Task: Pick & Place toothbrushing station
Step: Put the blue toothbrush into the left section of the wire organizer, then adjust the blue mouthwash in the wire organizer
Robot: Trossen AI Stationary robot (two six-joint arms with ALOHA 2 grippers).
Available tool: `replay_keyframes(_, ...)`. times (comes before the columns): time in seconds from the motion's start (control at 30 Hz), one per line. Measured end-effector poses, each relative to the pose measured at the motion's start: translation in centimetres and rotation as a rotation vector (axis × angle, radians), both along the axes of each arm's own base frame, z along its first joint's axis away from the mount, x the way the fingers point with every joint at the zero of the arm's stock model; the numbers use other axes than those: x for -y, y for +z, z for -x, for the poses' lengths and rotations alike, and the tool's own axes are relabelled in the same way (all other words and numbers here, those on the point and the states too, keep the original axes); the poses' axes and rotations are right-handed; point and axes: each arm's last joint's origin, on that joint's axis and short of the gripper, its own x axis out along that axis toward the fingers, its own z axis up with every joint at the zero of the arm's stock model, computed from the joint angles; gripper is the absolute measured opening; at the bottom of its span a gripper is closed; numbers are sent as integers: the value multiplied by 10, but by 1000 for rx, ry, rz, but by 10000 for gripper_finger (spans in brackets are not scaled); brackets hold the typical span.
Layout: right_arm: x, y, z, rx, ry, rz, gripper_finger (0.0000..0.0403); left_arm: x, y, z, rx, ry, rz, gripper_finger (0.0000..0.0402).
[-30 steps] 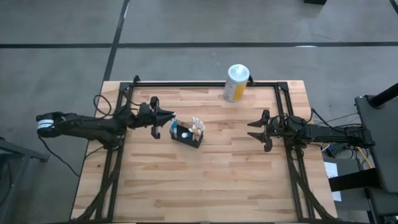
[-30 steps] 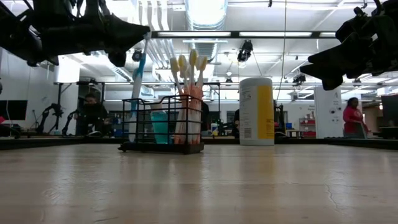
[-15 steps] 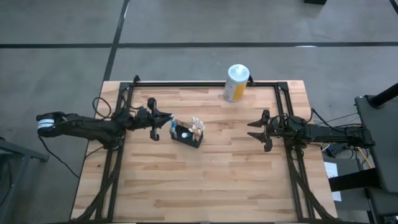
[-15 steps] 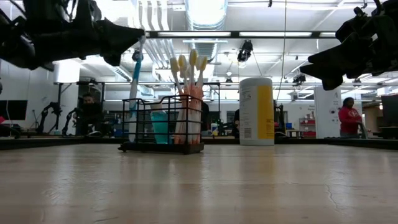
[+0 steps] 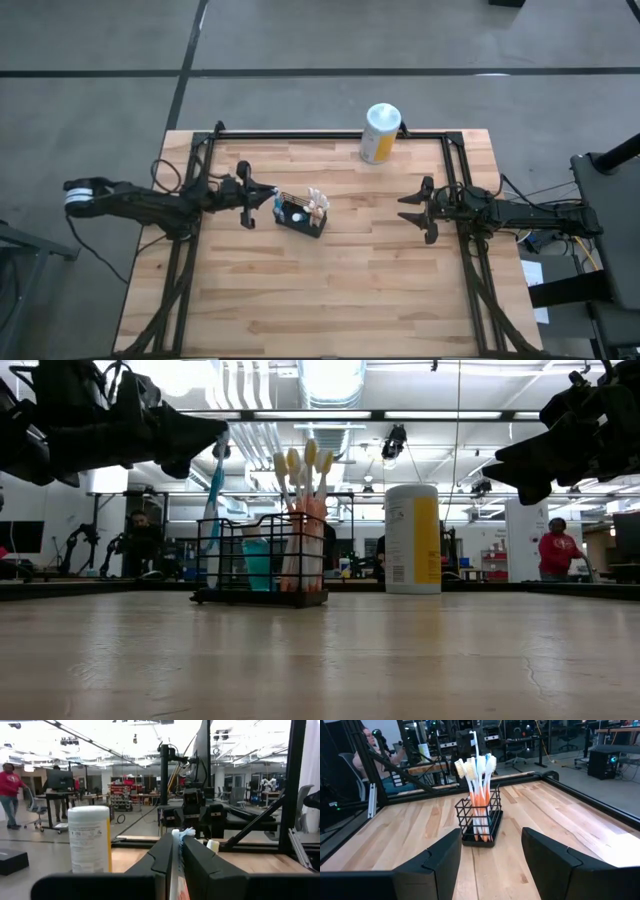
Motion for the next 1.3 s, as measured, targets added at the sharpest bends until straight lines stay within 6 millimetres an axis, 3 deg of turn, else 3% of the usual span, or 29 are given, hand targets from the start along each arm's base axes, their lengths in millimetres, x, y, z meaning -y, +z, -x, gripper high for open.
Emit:
replay_keyframes(0.4,0,0,0,0,0,0,203,0,-2,-2,-1,-22,9,36)
replay_keyframes(0.7,0,0,0,0,0,0,203,0,-2,-2,4,-30,28,78)
replay_keyframes(1.07,0,0,0,0,0,0,203,0,-2,-2,4,-31,30,86)
replay_keyframes(1.3,0,0,0,0,0,0,203,0,-2,-2,3,-36,28,114)
